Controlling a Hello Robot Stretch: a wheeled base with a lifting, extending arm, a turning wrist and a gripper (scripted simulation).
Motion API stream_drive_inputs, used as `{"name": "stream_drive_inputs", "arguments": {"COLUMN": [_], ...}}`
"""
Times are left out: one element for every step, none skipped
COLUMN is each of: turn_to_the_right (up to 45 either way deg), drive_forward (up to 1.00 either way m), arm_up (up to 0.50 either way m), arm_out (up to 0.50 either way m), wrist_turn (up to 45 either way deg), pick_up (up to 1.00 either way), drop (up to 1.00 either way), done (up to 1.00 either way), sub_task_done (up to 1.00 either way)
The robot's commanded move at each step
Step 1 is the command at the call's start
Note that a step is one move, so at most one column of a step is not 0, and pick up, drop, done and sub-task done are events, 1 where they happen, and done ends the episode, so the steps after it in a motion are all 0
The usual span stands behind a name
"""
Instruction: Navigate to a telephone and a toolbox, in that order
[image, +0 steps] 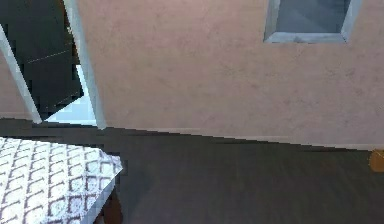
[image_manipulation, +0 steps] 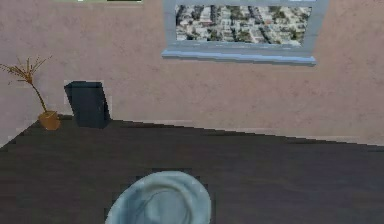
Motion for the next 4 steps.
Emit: {"name": "stream_drive_inputs", "arguments": {"turn_to_the_right": [6.0, 0.0, 3.0, 0.0], "drive_forward": [0.0, 1.0, 0.0, 0.25], "arm_up": [0.0, 0.0, 0.0, 0.0], "arm_out": [0.0, 0.0, 0.0, 0.0], "wrist_turn": [0.0, 0.0, 0.0, 0.0], "pick_up": [0.0, 0.0, 0.0, 0.0], "drop": [0.0, 0.0, 0.0, 0.0], "done": [0.0, 0.0, 0.0, 0.0], "sub_task_done": [0.0, 0.0, 0.0, 0.0]}}
